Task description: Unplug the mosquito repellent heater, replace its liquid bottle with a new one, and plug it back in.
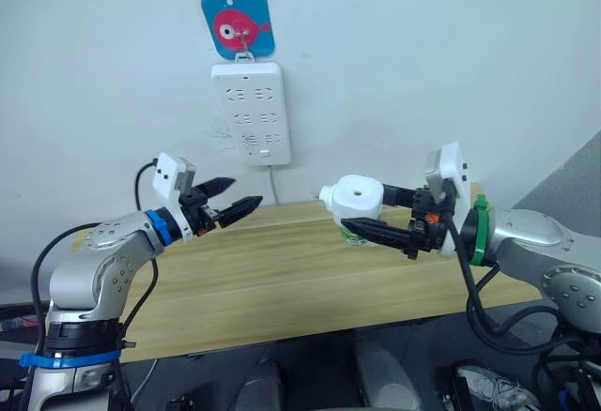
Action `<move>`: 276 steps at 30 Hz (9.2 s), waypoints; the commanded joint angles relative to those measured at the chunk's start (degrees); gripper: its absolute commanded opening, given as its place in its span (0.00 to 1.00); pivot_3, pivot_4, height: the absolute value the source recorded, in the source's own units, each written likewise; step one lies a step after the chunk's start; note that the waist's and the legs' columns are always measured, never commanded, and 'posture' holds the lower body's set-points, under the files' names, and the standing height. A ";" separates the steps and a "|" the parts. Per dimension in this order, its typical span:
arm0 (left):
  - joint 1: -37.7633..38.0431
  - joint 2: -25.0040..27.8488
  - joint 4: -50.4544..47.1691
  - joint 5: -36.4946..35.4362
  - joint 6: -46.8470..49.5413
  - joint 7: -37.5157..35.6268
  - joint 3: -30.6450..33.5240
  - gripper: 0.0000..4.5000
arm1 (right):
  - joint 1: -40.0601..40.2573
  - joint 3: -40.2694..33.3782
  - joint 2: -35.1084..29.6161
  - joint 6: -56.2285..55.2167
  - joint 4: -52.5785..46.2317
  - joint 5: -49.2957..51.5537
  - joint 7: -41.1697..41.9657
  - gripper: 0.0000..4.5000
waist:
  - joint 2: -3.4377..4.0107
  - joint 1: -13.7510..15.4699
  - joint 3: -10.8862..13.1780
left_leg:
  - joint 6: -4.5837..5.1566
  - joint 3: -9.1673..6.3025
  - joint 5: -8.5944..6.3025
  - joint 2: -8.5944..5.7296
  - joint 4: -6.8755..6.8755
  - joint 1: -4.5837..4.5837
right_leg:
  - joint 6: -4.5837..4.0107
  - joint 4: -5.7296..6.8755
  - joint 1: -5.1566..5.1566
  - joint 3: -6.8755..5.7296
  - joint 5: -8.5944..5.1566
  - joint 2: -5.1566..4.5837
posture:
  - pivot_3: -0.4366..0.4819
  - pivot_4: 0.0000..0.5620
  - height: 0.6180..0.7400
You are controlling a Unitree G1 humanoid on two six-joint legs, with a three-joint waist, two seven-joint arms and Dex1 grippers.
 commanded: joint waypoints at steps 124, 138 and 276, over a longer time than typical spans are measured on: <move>-21.27 -4.01 14.25 5.29 -3.69 -15.32 -5.95 0.28 | -11.81 3.75 43.72 14.92 9.74 -26.38 -25.70 0.65 | -0.05 -1.34 -0.05 | -0.22 -0.17 0.12 -0.07 -0.04 -0.01 | -0.01 0.13 -0.04 -0.13 0.00 -0.04 | 0.27 0.28 0.95; -20.59 -3.82 13.76 5.28 -3.78 -15.55 -6.32 0.28 | -12.49 2.15 45.59 11.02 9.80 -28.62 -25.99 0.65 | -0.05 -1.42 -0.04 | -0.22 -0.17 0.12 -0.07 -0.04 -0.01 | -0.01 0.12 -0.04 -0.13 0.00 -0.04 | 0.27 0.28 0.95; -18.97 -3.97 11.01 4.14 -1.38 -15.58 -6.78 0.28 | -19.26 7.04 48.09 -3.85 27.31 -39.87 -16.63 0.65 | -0.05 -2.07 -0.04 | -0.18 -0.12 0.11 -0.01 -0.05 0.21 | -0.01 0.50 -0.08 -0.03 0.00 0.04 | 0.28 0.28 0.95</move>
